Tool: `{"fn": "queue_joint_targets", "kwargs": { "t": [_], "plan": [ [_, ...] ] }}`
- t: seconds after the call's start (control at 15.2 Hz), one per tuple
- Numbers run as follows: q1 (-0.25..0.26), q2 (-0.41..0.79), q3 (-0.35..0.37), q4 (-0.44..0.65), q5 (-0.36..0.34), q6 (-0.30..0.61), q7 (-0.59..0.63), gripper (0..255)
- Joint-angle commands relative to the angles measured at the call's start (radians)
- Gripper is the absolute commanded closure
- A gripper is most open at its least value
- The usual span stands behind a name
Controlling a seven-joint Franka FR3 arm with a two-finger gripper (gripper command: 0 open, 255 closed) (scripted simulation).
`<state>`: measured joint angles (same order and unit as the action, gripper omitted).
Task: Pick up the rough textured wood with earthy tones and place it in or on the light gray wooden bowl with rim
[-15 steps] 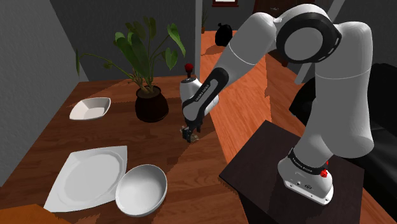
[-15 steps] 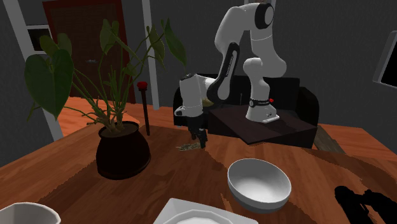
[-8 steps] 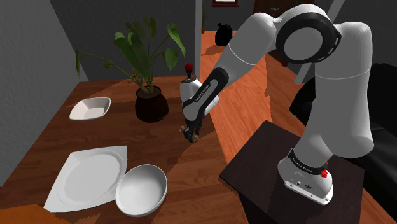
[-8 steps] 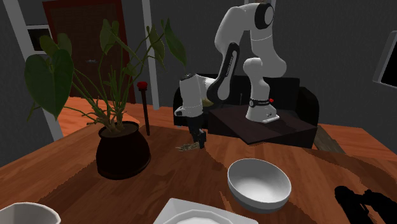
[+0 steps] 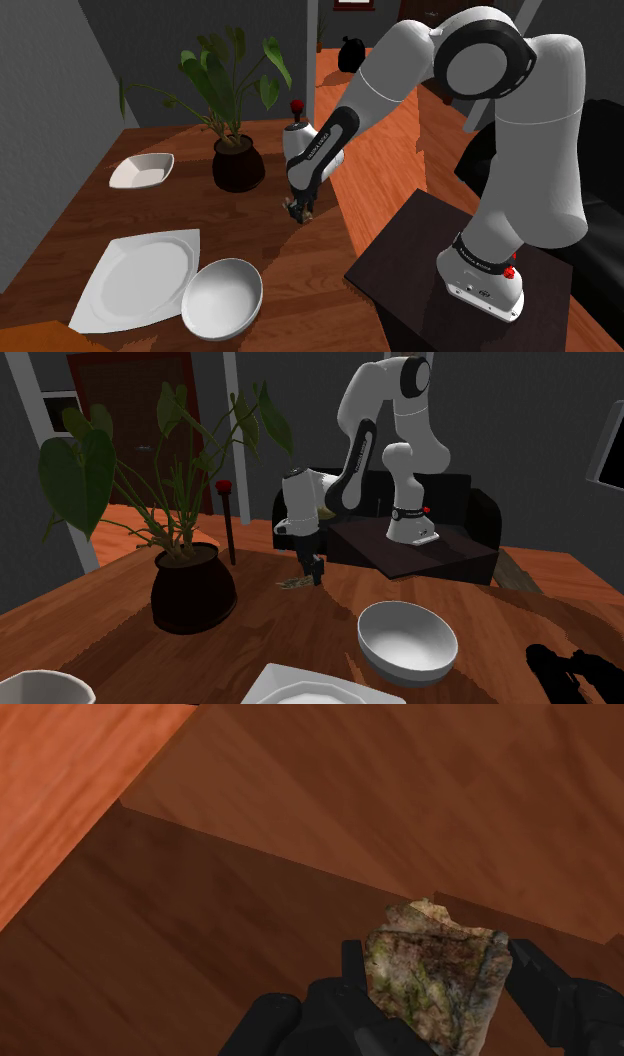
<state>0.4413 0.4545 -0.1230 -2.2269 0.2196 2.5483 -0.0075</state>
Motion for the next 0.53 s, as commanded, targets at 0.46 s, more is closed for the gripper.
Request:
{"fn": "queue_joint_targets", "kwargs": {
  "t": [0.46],
  "plan": [
    [0.014, -0.100, -0.021, -0.014, -0.033, -0.084, 0.027, 255]
  ]
}}
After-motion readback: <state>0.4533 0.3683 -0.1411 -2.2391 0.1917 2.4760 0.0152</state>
